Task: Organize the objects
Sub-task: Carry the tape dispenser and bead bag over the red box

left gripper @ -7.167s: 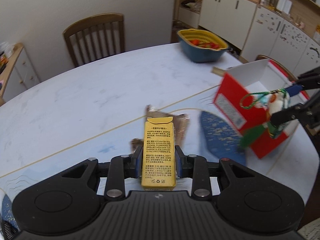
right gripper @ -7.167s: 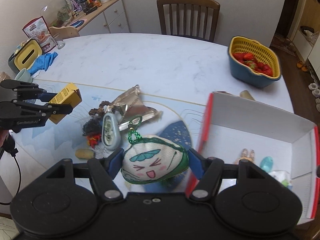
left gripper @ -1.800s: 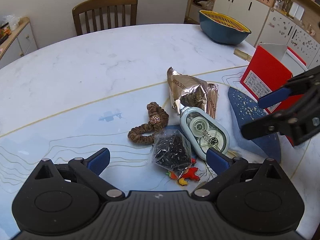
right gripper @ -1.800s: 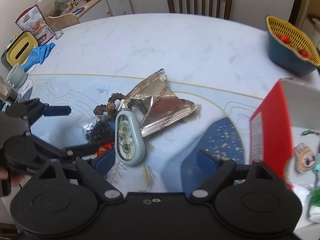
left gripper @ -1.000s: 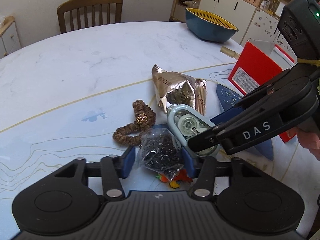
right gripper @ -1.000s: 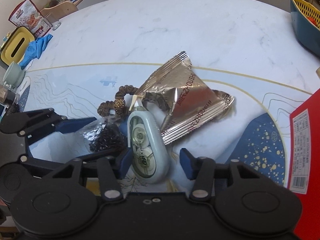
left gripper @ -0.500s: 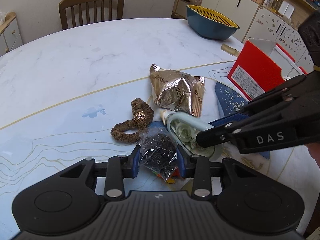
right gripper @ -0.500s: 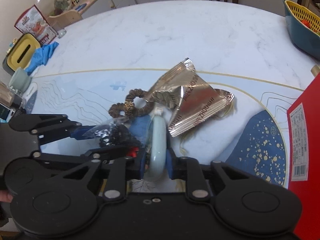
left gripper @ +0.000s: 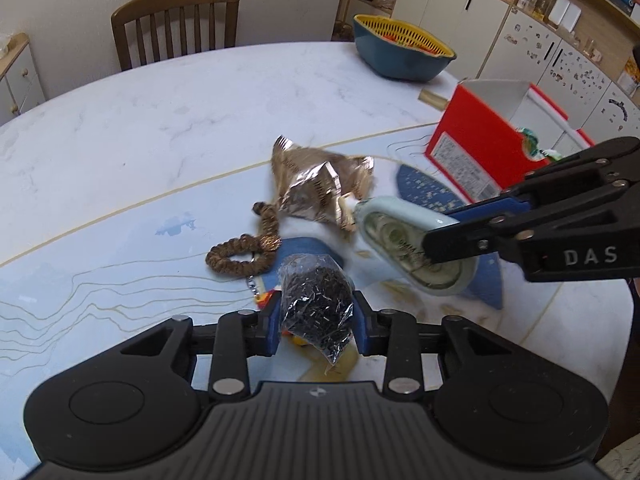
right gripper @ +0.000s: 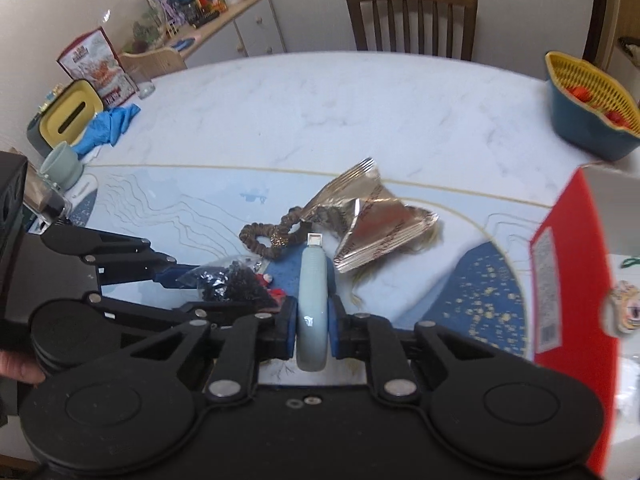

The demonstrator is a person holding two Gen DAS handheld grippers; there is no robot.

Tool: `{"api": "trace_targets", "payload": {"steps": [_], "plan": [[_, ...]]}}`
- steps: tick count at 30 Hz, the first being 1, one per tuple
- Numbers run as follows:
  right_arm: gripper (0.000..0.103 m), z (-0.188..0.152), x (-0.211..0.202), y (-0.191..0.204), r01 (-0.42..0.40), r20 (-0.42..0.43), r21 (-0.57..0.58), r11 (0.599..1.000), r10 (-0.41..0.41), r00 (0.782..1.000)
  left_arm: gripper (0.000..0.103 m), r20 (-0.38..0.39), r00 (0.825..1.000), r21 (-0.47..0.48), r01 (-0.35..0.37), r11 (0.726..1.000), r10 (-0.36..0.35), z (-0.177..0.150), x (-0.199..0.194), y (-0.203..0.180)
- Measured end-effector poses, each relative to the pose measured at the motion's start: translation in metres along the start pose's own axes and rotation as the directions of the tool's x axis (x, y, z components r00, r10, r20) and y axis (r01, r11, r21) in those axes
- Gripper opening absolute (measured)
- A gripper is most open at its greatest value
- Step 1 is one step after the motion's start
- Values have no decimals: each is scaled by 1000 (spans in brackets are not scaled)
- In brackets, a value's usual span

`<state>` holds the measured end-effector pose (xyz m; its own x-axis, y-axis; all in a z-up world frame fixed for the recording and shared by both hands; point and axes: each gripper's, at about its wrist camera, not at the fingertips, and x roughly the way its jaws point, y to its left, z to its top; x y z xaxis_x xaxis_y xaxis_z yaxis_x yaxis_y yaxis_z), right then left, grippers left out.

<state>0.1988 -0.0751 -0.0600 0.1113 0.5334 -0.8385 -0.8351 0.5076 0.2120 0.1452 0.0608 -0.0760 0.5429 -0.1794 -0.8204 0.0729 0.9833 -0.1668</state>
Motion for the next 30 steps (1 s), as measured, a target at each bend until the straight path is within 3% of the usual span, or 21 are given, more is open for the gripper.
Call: {"api": "trace_targets", "payload": {"steps": [14,30], "plan": [[14,-11,-90,-55,20,106,31,999,-23,994,34,56,998,88,34,996,-39,43,-35,-83],[14,-27,-142,-177,104,161,123,987,-124,979,34,61,995,161,63,985,-74,100,6,-195]]}}
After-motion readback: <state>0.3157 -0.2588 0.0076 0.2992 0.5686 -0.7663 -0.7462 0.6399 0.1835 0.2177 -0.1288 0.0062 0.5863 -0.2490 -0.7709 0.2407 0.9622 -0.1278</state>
